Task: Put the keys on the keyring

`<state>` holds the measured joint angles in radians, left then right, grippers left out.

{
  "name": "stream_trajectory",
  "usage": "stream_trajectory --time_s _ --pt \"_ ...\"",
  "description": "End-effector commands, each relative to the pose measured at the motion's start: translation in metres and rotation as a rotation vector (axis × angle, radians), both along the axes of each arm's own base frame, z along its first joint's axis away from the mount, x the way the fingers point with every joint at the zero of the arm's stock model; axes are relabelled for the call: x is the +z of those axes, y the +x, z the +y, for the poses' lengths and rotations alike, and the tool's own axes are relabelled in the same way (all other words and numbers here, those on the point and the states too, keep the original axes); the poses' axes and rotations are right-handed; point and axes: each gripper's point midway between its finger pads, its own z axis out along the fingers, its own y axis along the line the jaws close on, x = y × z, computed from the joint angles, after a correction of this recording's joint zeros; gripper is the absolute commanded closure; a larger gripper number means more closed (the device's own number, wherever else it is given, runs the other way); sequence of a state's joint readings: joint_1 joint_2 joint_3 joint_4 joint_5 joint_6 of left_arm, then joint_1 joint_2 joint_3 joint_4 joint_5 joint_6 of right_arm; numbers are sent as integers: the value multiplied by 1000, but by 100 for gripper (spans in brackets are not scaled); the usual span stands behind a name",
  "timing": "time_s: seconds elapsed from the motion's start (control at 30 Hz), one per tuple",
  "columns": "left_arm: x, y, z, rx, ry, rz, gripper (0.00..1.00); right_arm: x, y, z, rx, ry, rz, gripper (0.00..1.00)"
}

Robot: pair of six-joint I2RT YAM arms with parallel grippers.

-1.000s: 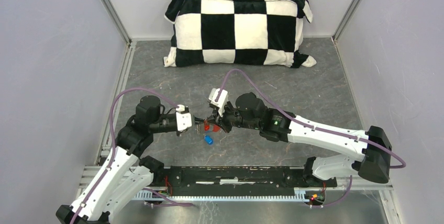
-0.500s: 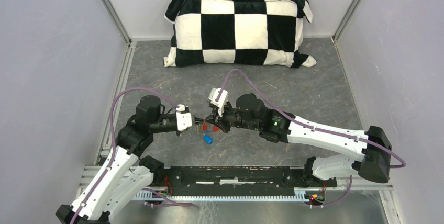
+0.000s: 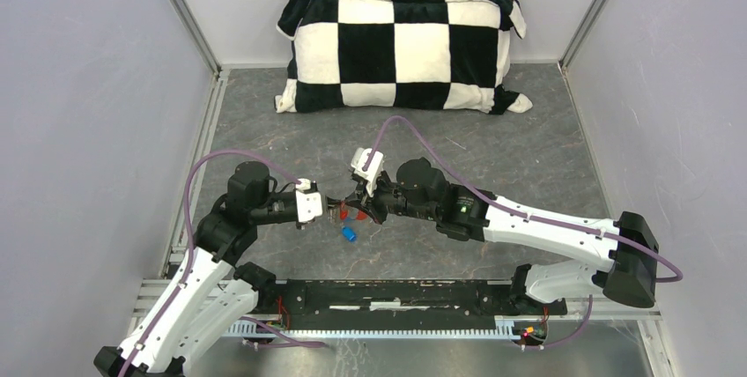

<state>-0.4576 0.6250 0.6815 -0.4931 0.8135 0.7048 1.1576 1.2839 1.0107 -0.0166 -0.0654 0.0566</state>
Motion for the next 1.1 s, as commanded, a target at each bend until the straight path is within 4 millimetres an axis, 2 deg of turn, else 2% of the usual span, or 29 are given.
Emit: stream_trajectory --time_s 0.0,0.13,0.2,0.57,0.6,1.07 --pt "18 -4 -3 -44 -27 -83 98 11 7 -5 -50 31 -19 100" --pt "19 -5 -3 -49 -28 -94 98 11 8 -3 -56 31 -16 100" --pt "20 -5 -3 -52 -29 -102 98 5 7 -6 -58 8 -2 100" --pt "18 -10 -2 -76 -32 -127 98 9 5 -5 -71 41 29 100" --pt "17 -10 -2 -77 -30 -131 98 16 6 -3 -71 69 23 100" --pt "14 -12 -1 -100 -6 -154 98 29 -1 -2 -40 126 30 100"
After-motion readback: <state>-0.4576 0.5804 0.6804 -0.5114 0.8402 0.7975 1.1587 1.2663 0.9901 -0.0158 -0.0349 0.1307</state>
